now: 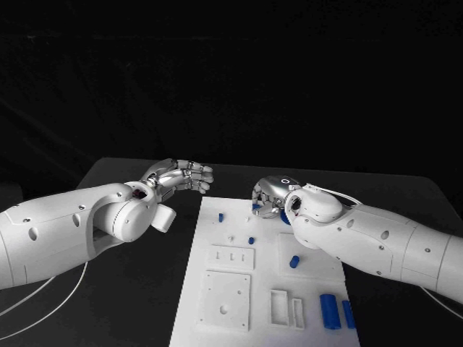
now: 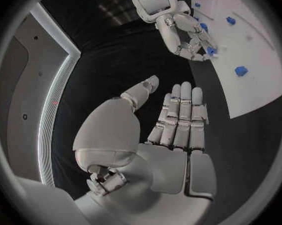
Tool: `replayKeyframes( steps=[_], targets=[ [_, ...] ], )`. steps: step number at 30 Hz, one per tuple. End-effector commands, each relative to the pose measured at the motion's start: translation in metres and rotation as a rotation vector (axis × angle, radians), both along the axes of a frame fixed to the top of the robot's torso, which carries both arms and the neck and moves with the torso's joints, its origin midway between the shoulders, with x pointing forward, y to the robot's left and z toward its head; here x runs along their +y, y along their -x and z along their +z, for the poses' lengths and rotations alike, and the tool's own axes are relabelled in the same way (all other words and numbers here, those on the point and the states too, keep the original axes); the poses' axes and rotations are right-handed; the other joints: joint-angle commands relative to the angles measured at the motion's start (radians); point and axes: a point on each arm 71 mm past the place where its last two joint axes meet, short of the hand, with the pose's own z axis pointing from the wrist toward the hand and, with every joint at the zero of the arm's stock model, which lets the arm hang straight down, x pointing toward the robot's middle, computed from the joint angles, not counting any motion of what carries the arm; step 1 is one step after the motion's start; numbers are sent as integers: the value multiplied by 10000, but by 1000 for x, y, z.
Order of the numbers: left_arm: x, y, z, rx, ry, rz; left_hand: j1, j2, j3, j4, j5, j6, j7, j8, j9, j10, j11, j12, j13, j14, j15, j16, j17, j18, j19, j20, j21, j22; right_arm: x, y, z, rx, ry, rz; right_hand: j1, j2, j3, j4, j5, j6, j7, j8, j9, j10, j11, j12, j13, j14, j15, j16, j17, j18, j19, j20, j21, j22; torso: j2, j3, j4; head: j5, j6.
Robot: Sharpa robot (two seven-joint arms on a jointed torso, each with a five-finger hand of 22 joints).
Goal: Assemble the parts on the task board
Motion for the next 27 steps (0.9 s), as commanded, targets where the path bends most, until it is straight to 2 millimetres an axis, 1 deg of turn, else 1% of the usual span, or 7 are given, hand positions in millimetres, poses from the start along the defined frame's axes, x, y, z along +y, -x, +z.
replayKeyframes(
  steps=[1, 6, 21, 27],
  targets=[
    [-2, 0, 1, -73, 18, -172, -51, -17, 56, 25, -30, -54, 213, -68, -12, -94, 8, -66, 11, -51, -15, 47, -12, 80, -54, -9, 56, 196, 2, 1, 2, -254, -43, 28, 39, 23, 64, -6, 65, 378, 261, 40, 135, 50, 7, 25, -15, -9, -64, -62, 17, 586, 13, 41, 48, 145, -1, 7, 1, -8, -15],
    [-1, 0, 1, -72, 16, -166, -51, -16, 56, 26, -30, -54, 213, -68, -12, -94, 8, -67, 11, -52, -15, 48, -12, 80, -55, -9, 57, 195, 2, 0, 2, -248, -9, -1, 41, 19, 74, -7, 65, 378, 261, 40, 136, 49, 7, 25, -16, -9, -63, -63, 17, 586, 12, 41, 48, 145, -2, 8, 28, -14, -26],
    [-1, 0, 1, -70, 13, -162, -50, -16, 58, 24, -29, -56, 213, -68, -12, -94, 8, -69, 14, -53, -16, 50, -15, 81, -57, -10, 58, 195, 4, 0, 2, -333, 69, 15, 47, -16, 112, -16, 65, 363, 268, 29, 136, 40, 13, 19, -20, -9, -59, -73, 20, 586, 10, 43, 46, 143, -4, 24, 4, 11, -33],
    [-1, 0, 1, -71, 12, -162, -49, -16, 59, 23, -30, -56, 213, -68, -12, -93, 7, -70, 15, -53, -16, 51, -16, 81, -58, -10, 59, 194, 7, 1, 2, -276, 63, 131, 50, -202, 163, -40, 64, 294, 298, -16, 127, -6, 41, -15, -43, -9, -33, -101, 22, 586, -1, 53, 39, 139, -5, 24, 10, 12, -35]
  ],
)
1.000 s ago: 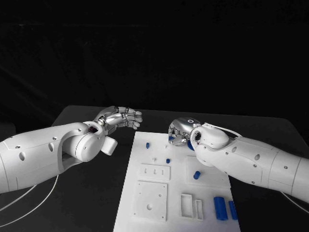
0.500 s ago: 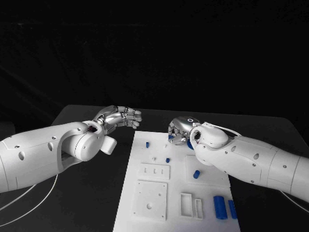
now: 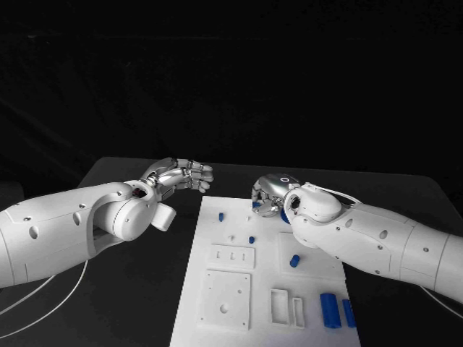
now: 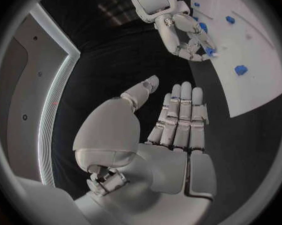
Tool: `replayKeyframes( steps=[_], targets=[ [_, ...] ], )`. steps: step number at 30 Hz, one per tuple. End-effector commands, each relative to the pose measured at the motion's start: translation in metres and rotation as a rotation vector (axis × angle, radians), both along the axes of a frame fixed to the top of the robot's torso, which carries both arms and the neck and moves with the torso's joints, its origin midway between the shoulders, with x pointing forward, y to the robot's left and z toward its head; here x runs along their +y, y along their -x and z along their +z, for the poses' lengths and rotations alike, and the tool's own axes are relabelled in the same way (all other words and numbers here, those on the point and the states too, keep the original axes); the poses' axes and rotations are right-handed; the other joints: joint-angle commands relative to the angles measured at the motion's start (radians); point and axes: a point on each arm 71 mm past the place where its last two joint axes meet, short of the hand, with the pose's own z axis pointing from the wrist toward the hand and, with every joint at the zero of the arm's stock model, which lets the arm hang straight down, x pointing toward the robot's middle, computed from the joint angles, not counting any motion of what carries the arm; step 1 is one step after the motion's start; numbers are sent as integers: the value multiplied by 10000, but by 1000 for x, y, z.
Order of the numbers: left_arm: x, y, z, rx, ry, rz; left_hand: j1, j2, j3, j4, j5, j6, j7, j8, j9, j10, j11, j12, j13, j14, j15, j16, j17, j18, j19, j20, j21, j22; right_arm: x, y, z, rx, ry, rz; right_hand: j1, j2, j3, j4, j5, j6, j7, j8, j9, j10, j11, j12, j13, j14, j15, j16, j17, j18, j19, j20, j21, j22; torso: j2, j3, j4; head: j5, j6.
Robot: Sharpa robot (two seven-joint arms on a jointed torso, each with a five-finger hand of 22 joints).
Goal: Assemble the parts on the task board
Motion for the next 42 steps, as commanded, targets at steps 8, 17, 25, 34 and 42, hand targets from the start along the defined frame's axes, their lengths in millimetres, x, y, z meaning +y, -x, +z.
replayKeyframes(
  steps=[8, 17, 25, 34, 42],
  targets=[
    [-2, 0, 1, -66, 30, -183, -49, -18, 59, 22, -30, -56, 212, -68, -12, -93, 7, -71, 19, -54, -15, 53, -19, 138, -59, -9, 60, 188, 7, 1, 1, -63, -34, 220, -1, -269, 124, 9, 25, 188, 345, -87, 109, -74, 86, -70, -55, -15, -21, -102, 14, 585, -17, 66, 28, 129, 0, -3, 0, 9, -10],
    [-2, 0, 1, -55, 25, -178, -50, -18, 59, 22, -31, -56, 213, -68, -11, -93, 7, -72, 20, -55, -15, 54, -20, 138, -60, -9, 61, 187, 8, 2, 1, -185, -167, 247, 68, -418, 203, 49, 25, 28, 412, -186, 78, -143, 149, -131, -109, -6, 35, -146, 17, 585, -26, 76, 6, 118, 6, 0, 4, 14, -27],
    [-2, 1, 1, -55, 25, -176, -50, -19, 60, 21, -33, -56, 213, -67, -11, -93, 7, -74, 22, -56, -15, 56, -22, 138, -61, -9, 63, 187, 9, 2, -1, -45, -117, 333, 122, -486, 238, 44, 24, -4, 429, -207, 74, -165, 165, -145, -127, -4, 50, -162, 21, 585, -29, 75, -3, 115, 4, -7, 2, 23, -50],
    [-2, 1, 1, -51, 27, -185, -49, -21, 61, 20, -34, -56, 213, -67, -11, -92, 7, -75, 23, -57, -15, 57, -24, 139, -63, -9, 64, 187, 11, 3, -4, -29, -70, 326, 151, -480, 255, 41, 25, 8, 429, -201, 79, -168, 167, -144, -132, -1, 55, -166, 25, 585, -30, 76, -5, 115, 7, -3, 1, 21, -71],
    [-2, 1, 1, -49, 26, -180, -48, -22, 61, 20, -34, -56, 212, -66, -10, -92, 7, -75, 24, -57, -15, 58, -25, 139, -63, -9, 64, 186, 13, 2, -7, 35, 30, 317, 141, -505, 246, 48, 24, -74, 451, -248, 61, -184, 185, -152, -139, -3, 66, -173, 27, 585, -35, 81, -9, 114, 11, -9, 9, 24, -100]
  ],
)
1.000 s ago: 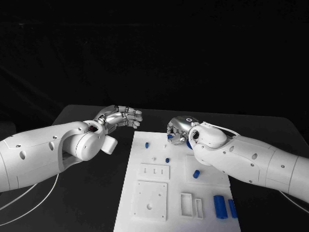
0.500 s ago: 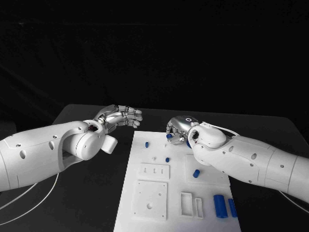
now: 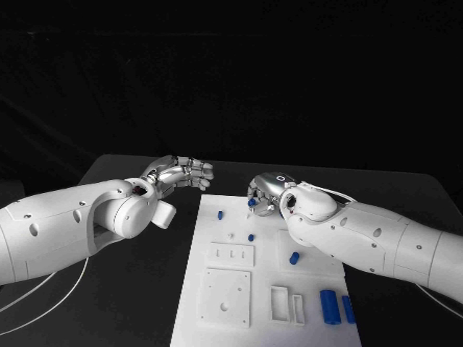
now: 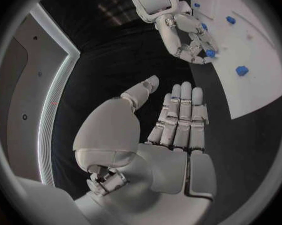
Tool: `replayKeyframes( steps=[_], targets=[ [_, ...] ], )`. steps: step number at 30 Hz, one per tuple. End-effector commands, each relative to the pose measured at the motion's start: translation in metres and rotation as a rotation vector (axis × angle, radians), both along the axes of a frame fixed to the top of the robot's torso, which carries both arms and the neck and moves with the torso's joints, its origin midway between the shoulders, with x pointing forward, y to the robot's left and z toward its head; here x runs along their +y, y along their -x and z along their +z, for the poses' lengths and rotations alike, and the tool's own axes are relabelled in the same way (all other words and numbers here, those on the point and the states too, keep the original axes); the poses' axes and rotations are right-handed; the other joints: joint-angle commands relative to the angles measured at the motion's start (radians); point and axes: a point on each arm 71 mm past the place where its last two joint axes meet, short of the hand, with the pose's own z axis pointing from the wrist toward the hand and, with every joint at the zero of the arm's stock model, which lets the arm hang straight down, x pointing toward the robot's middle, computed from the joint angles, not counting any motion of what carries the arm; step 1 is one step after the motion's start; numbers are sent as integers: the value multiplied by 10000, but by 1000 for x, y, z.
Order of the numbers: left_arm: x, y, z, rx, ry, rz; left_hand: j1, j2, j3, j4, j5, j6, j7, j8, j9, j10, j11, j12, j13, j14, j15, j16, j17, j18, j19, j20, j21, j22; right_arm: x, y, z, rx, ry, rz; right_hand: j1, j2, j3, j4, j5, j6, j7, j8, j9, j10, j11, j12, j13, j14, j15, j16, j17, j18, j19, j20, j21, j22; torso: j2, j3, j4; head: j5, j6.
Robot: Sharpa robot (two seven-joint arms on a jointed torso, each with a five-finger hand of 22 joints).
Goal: Assemble the parts on the task board
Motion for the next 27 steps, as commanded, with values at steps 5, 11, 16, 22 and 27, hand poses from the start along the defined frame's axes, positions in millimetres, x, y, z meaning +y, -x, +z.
replayKeyframes(
  steps=[5, 11, 16, 22, 27],
  targets=[
    [-2, 1, 1, -63, 37, -177, -47, -23, 62, 18, -35, -56, 213, -66, -11, -92, 7, -35, 17, -58, -15, 59, -17, 146, -64, -9, 65, 193, 3, 1, -4, 121, 91, 102, 9, -92, 41, 19, 24, 59, 271, -98, -36, -89, 68, -46, -28, -11, 63, -73, 15, 582, -26, 69, -12, 107, -2, -6, 9, 7, -23],
    [-2, 1, 1, -71, 31, -167, -46, -24, 63, 18, -35, -56, 212, -66, -10, -92, 7, -36, 18, -59, -15, 60, -18, 146, -65, -9, 66, 192, 2, 1, -5, 158, 129, 67, 18, -126, 39, 28, 23, -17, 301, -141, -50, -108, 96, -55, -44, -11, 89, -85, 21, 582, -30, 73, -17, 108, -5, -1, -4, 18, -29],
    [-3, -1, 1, -73, 25, -167, -47, -23, 63, 19, -36, -56, 212, -65, -10, -92, 7, -36, 19, -59, -14, 60, -19, 146, -65, -8, 66, 192, 2, 1, -5, 128, 108, 38, 23, -156, 38, 40, 23, -73, 322, -172, -60, -127, 116, -64, -56, -11, 108, -96, 26, 582, -36, 77, -22, 107, 1, 3, -20, 5, -31],
    [-3, -1, 1, -73, 22, -169, -50, -20, 63, 22, -36, -57, 213, -66, -10, -92, 8, -38, 20, -60, -14, 61, -20, 146, -65, -8, 68, 192, 0, 0, -5, 97, 97, -54, 36, -179, 42, 55, 23, -138, 347, -207, -70, -151, 140, -75, -72, -15, 129, -110, 30, 582, -45, 79, -30, 107, 1, 8, -18, -19, -19],
    [-3, -1, 1, -71, 17, -155, -51, -20, 63, 23, -36, -58, 213, -66, -10, -93, 8, -39, 21, -61, -14, 62, -21, 145, -65, -7, 69, 192, 1, 0, -4, 5, 1, -75, 61, -214, 51, 74, 23, -240, 380, -260, -86, -185, 171, -96, -99, -20, 156, -133, 34, 582, -58, 79, -43, 105, -10, 16, -7, -37, 6]
  ],
)
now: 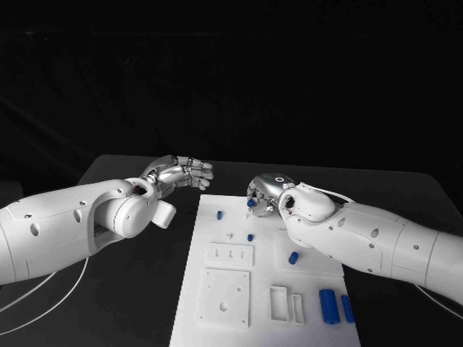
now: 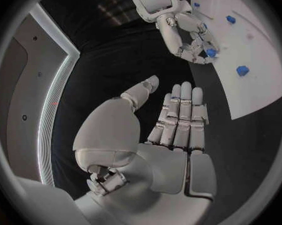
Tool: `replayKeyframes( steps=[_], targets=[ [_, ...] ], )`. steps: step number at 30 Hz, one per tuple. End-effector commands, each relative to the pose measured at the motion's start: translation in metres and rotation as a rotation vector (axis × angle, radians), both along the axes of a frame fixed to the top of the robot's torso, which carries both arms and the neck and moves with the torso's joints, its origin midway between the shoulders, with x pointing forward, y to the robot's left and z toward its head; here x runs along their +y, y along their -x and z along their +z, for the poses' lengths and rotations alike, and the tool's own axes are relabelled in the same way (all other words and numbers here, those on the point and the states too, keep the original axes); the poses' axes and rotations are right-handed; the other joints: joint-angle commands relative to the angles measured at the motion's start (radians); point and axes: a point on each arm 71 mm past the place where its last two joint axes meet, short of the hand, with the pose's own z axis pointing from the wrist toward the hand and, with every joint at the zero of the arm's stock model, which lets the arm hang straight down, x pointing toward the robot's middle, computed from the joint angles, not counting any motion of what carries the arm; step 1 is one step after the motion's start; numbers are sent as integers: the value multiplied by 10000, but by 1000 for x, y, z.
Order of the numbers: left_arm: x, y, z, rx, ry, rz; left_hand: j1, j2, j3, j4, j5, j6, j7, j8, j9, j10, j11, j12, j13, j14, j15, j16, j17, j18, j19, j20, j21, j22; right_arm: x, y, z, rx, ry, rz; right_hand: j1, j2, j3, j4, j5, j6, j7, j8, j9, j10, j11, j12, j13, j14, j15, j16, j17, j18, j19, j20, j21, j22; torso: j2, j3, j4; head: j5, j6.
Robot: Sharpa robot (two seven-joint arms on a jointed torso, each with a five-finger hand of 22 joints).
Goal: Assemble the parts on the task board
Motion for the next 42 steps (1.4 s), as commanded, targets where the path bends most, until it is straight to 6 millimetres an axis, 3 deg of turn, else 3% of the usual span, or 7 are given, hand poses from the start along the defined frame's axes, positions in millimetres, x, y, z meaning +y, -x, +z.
replayKeyframes(
  steps=[1, 21, 32, 42],
  targets=[
    [-2, 0, 1, -69, 35, -173, -52, -20, 63, 23, -36, -58, 213, -66, -10, -93, 8, -39, 15, -61, -13, 62, -13, 148, -65, -8, 69, 186, 0, 0, -1, -36, -41, -41, 22, -98, 24, 48, 23, -1, 125, -68, -24, -67, 52, -59, -20, -7, 74, -63, 14, 581, -40, 61, -28, 107, -8, 8, 18, -15, 6],
    [-2, 0, 1, -69, 35, -179, -52, -19, 64, 22, -37, -60, 213, -66, -10, -94, 8, -43, 18, -63, -13, 65, -17, 149, -68, -7, 71, 185, -1, 0, 0, -150, -168, -117, 79, -180, 25, 80, 23, -150, 182, -138, -38, -109, 108, -78, -68, -6, 129, -94, 27, 581, -47, 56, -44, 105, -6, -3, 27, -17, -19],
    [-2, 0, 1, -69, 34, -176, -55, -17, 64, 23, -38, -60, 214, -66, -10, -94, 8, -45, 20, -64, -12, 67, -19, 149, -69, -6, 72, 185, -3, 0, 0, -106, -112, -86, 148, 303, 58, 72, 23, 363, 21, 175, 141, -53, -36, -40, -133, 13, 15, -106, 72, 581, -62, 90, -22, 138, -4, -3, 20, -11, -27],
    [-2, 0, 1, -66, 35, -187, -56, -18, 64, 23, -38, -63, 215, -67, -10, -98, 8, -49, 20, -65, -12, 69, -21, 149, -70, -6, 74, 184, -4, 0, -1, -96, -92, -109, 99, 358, 16, 10, 23, 459, -21, 228, 179, -2, -76, -14, -154, 25, -18, -97, 97, 581, -62, 109, 4, 155, -7, 1, 20, -8, -41]
  ],
)
